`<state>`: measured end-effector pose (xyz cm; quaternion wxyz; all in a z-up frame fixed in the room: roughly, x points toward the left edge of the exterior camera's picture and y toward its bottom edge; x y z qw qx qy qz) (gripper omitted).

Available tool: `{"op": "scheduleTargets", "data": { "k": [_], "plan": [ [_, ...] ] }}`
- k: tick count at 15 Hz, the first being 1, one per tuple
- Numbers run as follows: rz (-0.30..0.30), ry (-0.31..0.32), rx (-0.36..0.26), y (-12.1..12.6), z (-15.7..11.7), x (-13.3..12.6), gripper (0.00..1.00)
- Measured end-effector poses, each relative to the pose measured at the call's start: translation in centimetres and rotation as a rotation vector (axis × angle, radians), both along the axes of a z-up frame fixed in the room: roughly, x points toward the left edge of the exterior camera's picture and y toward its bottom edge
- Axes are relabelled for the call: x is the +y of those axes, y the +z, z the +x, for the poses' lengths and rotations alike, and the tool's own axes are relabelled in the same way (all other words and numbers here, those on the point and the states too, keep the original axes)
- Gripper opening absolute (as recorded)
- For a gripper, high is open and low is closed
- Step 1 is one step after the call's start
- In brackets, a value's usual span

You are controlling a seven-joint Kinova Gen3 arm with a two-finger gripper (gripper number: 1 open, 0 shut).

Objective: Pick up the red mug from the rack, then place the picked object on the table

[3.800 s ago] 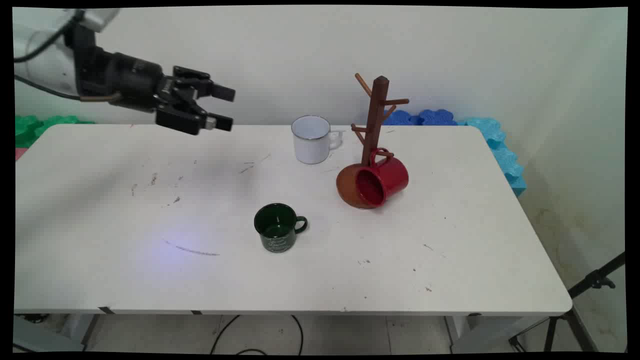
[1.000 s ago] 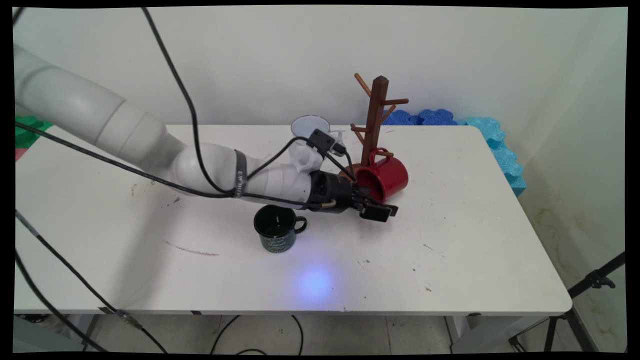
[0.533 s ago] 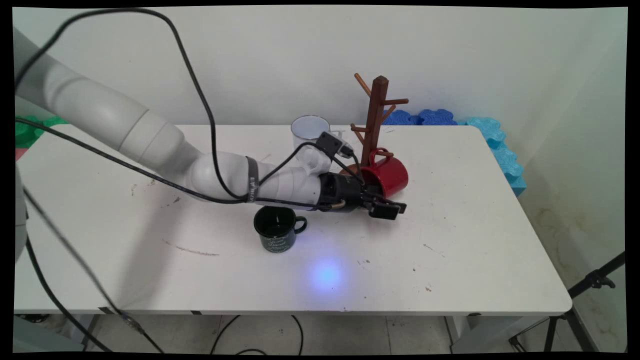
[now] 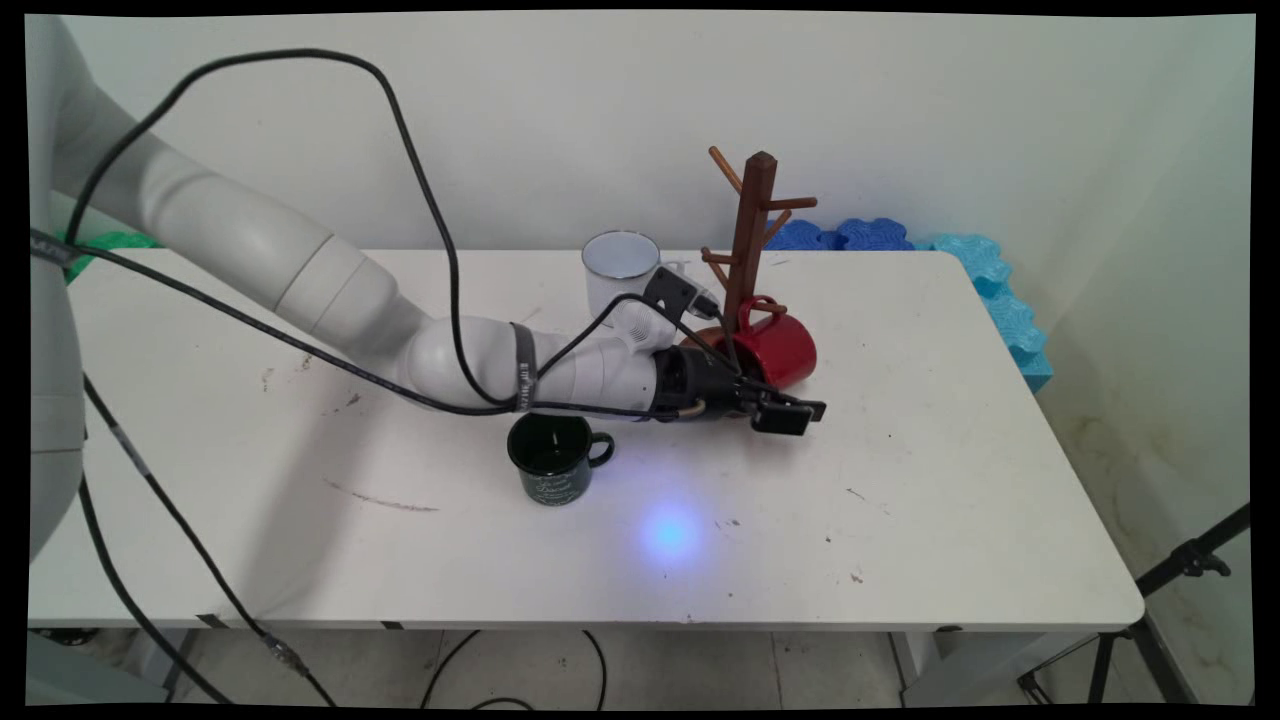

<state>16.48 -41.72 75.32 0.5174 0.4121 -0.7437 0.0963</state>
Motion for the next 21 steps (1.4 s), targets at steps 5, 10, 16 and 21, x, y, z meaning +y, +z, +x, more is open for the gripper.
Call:
{"op": "scheduleTargets", "data": {
  "k": [5,10,16,21],
  "plan": [
    [-0.023,0.005,0.008,-0.51,-0.27,-0.73,0.0],
    [-0.041,0.004,0.013,-0.76,-0.37,-1.08,0.0],
    [-0.06,-0.003,0.014,-0.64,-0.35,-1.11,0.0],
    [-0.076,-0.009,0.02,0.07,-0.39,-0.98,0.0]
  ]
}}
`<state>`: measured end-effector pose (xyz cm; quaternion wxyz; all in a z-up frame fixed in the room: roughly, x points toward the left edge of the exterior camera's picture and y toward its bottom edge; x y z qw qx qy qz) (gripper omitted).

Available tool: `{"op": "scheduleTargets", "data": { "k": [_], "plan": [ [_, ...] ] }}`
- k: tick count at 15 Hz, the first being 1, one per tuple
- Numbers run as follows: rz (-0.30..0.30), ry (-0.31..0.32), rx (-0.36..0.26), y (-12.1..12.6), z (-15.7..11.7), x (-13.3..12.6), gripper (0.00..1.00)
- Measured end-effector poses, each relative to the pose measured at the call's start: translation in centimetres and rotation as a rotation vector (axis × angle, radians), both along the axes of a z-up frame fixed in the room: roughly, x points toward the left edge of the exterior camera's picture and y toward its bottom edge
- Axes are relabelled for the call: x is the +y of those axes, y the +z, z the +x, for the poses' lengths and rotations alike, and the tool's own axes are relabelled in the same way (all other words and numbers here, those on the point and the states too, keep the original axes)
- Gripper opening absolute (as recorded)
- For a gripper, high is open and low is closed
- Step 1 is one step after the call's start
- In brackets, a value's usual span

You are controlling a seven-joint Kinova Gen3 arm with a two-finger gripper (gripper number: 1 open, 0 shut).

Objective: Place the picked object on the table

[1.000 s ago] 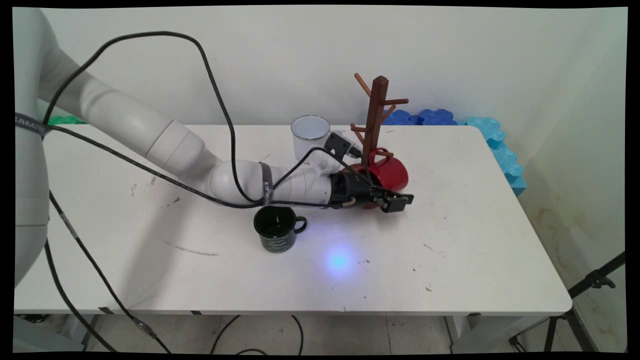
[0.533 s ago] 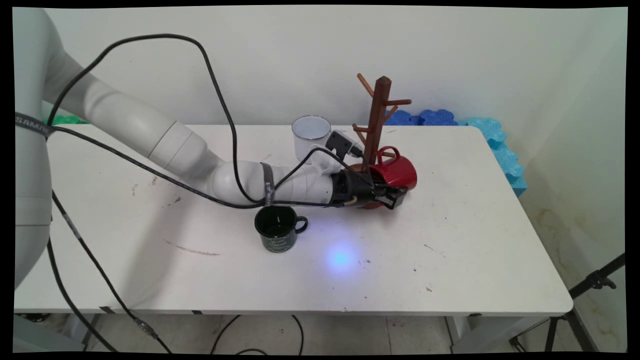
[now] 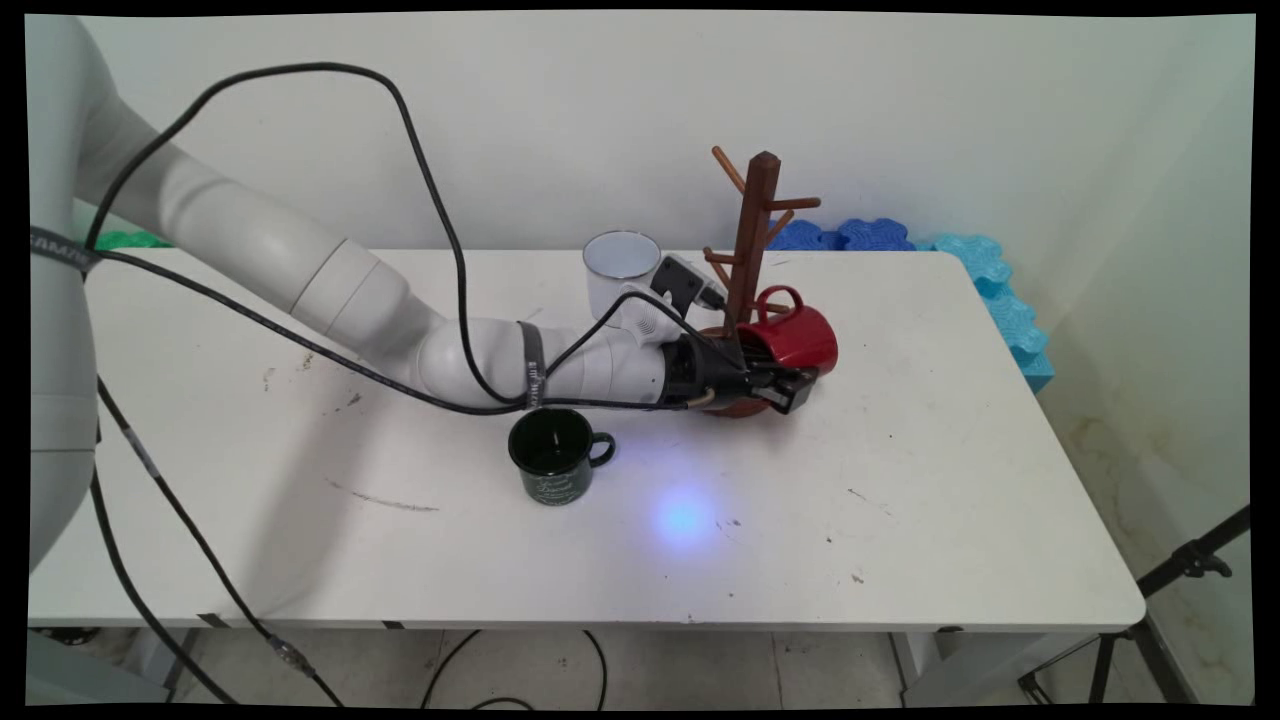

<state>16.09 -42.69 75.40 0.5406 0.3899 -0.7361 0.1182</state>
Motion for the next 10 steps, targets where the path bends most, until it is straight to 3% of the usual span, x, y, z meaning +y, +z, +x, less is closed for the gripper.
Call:
{"op": "scheduleTargets", "data": {
  "k": [10],
  "plan": [
    [-0.011,-0.036,0.035,3.4,-1.1,2.3,0.0]
  ]
}}
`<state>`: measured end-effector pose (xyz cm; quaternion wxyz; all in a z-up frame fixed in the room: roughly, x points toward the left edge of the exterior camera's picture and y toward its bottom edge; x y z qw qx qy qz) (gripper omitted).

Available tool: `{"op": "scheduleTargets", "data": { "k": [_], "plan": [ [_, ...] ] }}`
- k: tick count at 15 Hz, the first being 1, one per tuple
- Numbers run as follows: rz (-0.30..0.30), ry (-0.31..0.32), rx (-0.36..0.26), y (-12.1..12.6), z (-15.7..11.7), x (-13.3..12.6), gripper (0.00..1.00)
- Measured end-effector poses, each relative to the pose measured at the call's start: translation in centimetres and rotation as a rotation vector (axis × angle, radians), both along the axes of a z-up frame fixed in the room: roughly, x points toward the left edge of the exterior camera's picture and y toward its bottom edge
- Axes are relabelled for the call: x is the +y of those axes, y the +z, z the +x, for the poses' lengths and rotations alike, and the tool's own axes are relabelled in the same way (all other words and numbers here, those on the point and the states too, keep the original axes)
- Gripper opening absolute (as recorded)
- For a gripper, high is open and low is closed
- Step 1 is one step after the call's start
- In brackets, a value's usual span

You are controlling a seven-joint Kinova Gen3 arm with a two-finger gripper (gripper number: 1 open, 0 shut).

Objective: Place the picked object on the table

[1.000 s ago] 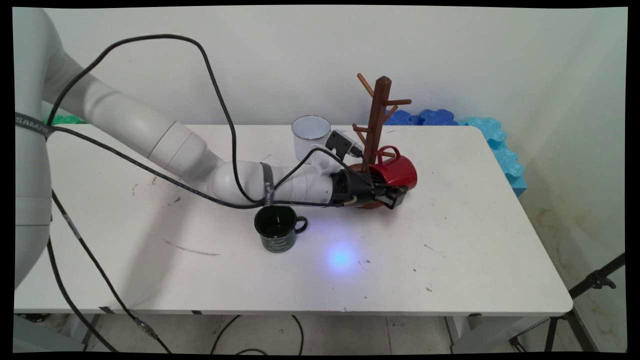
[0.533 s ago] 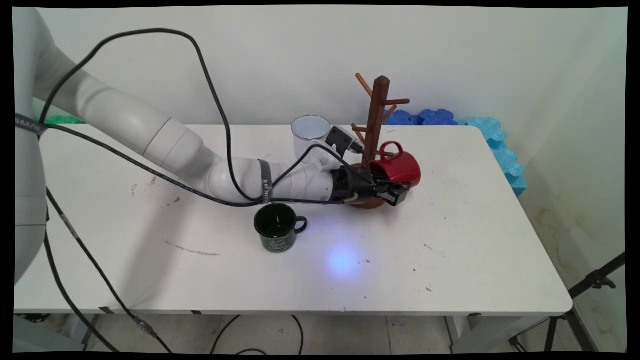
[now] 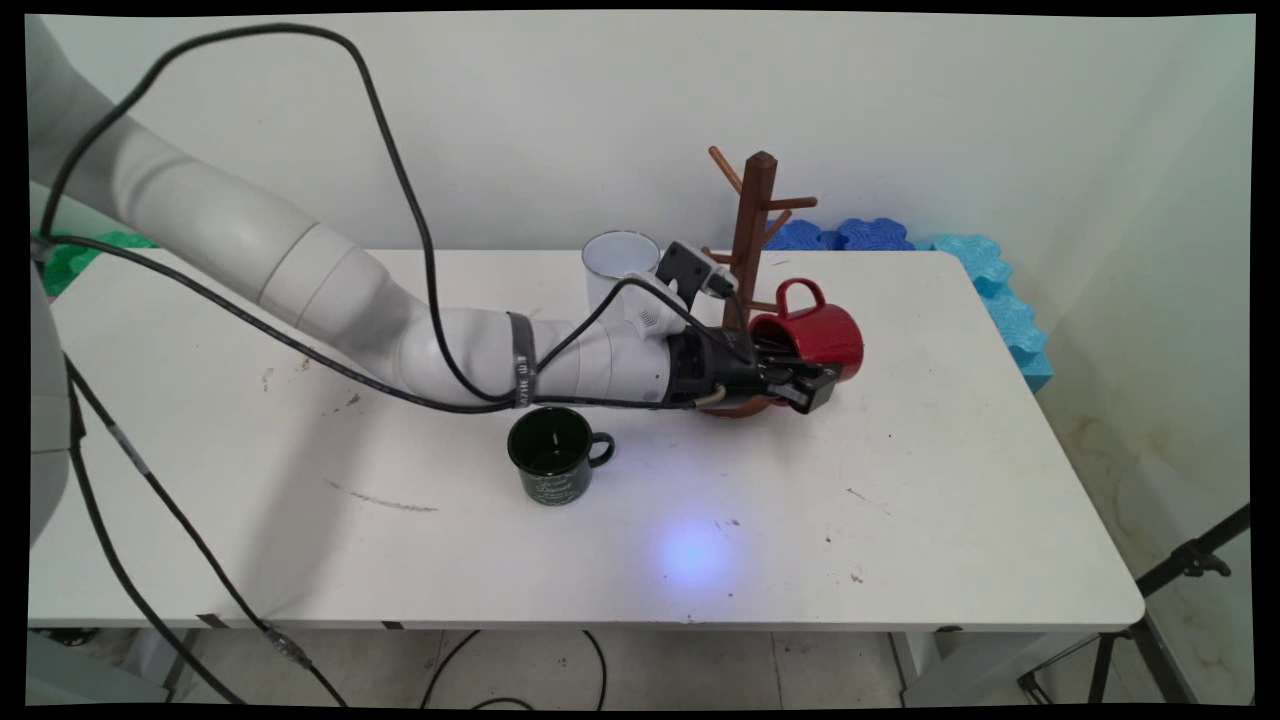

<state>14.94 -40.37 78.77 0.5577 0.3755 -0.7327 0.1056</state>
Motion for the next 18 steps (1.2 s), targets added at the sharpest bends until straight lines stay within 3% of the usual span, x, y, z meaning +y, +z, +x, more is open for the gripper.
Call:
{"op": "scheduleTargets", "data": {
  "k": [6,18],
  "plan": [
    [0.01,-0.039,-0.008,2.5,0.0,1.8,0.0],
    [0.028,-0.143,-0.184,10.0,3.6,3.5,0.0]
  ]
}}
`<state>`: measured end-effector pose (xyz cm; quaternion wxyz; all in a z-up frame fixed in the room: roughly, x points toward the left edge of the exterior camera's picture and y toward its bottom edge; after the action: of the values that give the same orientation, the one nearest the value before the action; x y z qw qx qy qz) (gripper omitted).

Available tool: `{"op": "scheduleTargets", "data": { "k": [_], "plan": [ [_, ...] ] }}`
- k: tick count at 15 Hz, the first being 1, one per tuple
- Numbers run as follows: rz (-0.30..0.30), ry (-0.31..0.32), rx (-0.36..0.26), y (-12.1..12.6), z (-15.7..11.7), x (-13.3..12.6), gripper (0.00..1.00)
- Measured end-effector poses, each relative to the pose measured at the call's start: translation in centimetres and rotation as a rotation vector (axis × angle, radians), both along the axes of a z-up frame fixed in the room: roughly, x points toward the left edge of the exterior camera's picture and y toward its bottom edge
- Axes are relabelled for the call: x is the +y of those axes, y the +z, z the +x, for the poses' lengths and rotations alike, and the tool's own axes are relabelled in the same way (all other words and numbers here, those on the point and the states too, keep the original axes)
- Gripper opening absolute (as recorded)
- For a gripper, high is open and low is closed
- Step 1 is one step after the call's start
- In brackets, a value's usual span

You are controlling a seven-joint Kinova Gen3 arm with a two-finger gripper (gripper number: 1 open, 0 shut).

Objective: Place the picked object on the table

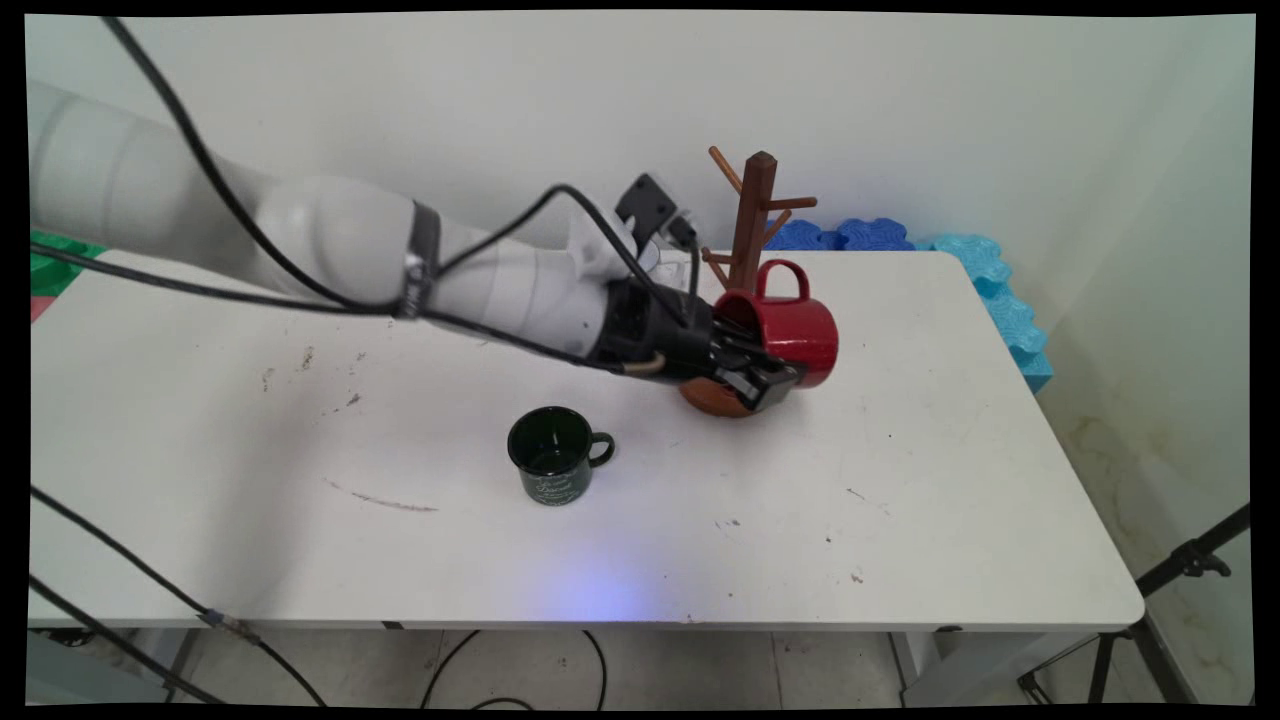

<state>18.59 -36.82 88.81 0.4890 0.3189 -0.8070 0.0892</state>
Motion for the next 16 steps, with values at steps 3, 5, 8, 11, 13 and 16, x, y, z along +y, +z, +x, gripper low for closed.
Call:
{"op": "scheduleTargets", "data": {
  "k": [3,5,8,11,13,16],
  "plan": [
    [-0.006,-0.036,-0.058,2.3,1.2,0.0,0.0],
    [-0.011,-0.053,-0.093,3.3,1.9,0.0,0.0],
    [-0.021,-0.089,-0.178,5.2,3.5,-0.1,0.0],
    [-0.025,-0.118,-0.262,7.1,5.0,-0.3,0.0],
    [-0.027,-0.138,-0.321,8.3,6.1,-0.5,0.0],
    [-0.024,-0.162,-0.423,9.6,8.2,-1.1,0.0]
  ]
}}
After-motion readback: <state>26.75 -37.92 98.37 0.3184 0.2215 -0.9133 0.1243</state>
